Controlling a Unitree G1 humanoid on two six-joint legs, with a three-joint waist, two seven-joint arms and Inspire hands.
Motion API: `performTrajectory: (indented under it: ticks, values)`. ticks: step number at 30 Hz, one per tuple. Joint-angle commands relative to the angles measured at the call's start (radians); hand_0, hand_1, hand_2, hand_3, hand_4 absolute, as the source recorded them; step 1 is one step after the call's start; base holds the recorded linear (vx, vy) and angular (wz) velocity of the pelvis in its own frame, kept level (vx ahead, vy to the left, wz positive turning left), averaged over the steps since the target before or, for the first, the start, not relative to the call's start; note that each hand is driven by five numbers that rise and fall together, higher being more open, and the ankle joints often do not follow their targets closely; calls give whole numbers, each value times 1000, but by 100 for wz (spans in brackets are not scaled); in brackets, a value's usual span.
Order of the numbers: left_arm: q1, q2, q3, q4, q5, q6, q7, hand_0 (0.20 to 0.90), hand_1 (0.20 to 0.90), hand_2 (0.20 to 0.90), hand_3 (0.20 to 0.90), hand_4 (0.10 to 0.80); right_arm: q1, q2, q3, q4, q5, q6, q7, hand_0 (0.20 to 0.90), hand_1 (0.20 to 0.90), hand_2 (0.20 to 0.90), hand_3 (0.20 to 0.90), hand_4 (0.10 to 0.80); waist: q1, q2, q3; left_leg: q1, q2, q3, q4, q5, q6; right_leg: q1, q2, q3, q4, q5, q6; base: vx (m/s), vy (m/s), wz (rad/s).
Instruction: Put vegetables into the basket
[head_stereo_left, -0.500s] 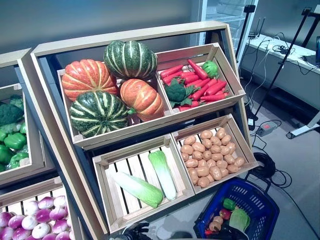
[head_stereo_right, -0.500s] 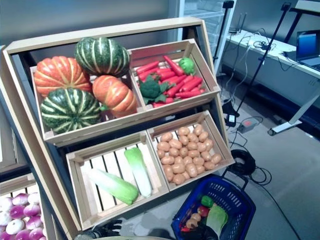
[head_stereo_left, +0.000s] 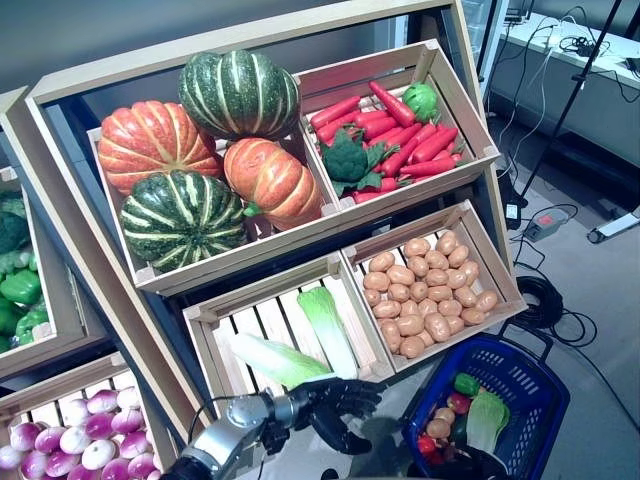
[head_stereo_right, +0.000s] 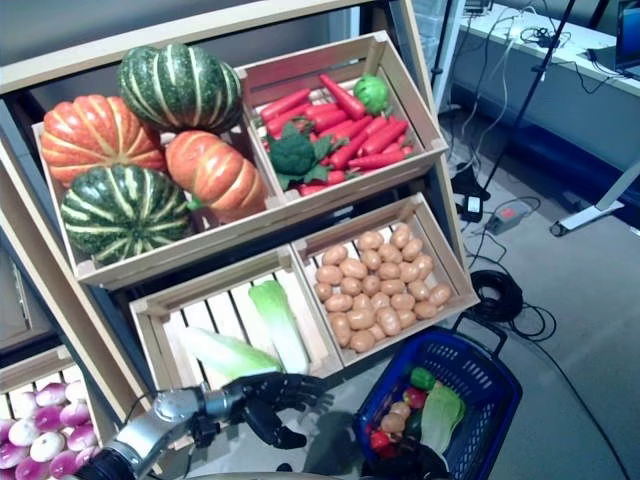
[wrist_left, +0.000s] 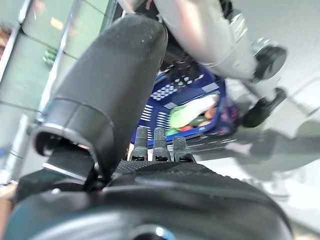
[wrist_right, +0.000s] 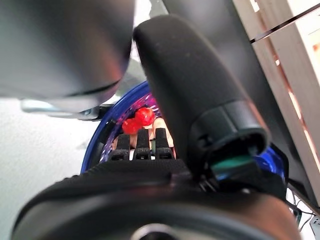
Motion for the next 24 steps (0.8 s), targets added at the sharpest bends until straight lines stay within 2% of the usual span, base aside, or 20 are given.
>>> performTrajectory:
  ticks: [1, 7, 8, 10, 14, 18, 24]
  values:
    - [-85, 107, 85, -122, -76, 0, -13, 900, 900, 900, 900, 800, -19, -9, 30, -10, -24, -47, 43, 900, 900, 900, 900, 800, 10, -48, -4, -41, 16, -6, 2, -16, -25, 10, -53, -28, 5, 15, 40, 51, 16, 2]
    - [-58, 210, 218, -201, -34, 33, 54, 900, 900, 900, 900, 800, 17, -29, 1, 4, -27, -67, 68, 900, 900, 900, 900, 800, 31, -41, 0, -39, 14, -18, 2, -13, -28, 22, -57, -47, 5, 11, 37, 70, 24, 7]
    - [-46, 223, 254, -199, 5, 43, 88, 900, 900, 900, 900, 800, 27, -34, -5, -5, -26, -64, 72, 900, 900, 900, 900, 800, 36, -40, 3, -42, 13, -22, 2, -11, -29, 22, -58, -52, 5, 10, 35, 72, 32, 12]
    - [-38, 257, 289, -167, 131, 4, 122, 900, 900, 900, 900, 800, 36, -41, -7, -24, -21, -59, 75, 900, 900, 900, 900, 800, 42, -39, 13, -50, 11, -31, 2, -6, -29, 20, -57, -58, 6, 9, 30, 46, 28, 13]
    - [-77, 340, 316, -121, 288, -47, 271, 900, 900, 900, 900, 800, 6, -76, 12, -32, 24, -91, 100, 900, 900, 900, 900, 800, 56, -32, 73, -104, 11, -53, 2, 18, -28, -34, -51, -61, 29, 8, 15, -110, 18, 16]
    - [-124, 375, 336, -112, 386, -72, 395, 900, 900, 900, 900, 800, -37, -94, 30, -74, 84, -113, 97, 900, 900, 900, 900, 800, 71, -32, 153, -170, 10, -77, 3, 44, -28, -94, -39, -70, 52, 7, -1, -212, -55, 14]
    - [-245, 406, 248, -15, 624, -145, 641, 900, 900, 900, 900, 800, -106, -96, 55, -75, 125, -148, 90, 900, 900, 900, 900, 800, 79, -43, 248, -255, 13, -109, 18, 74, -40, -154, -23, -85, 72, 8, -18, -114, -77, 14]
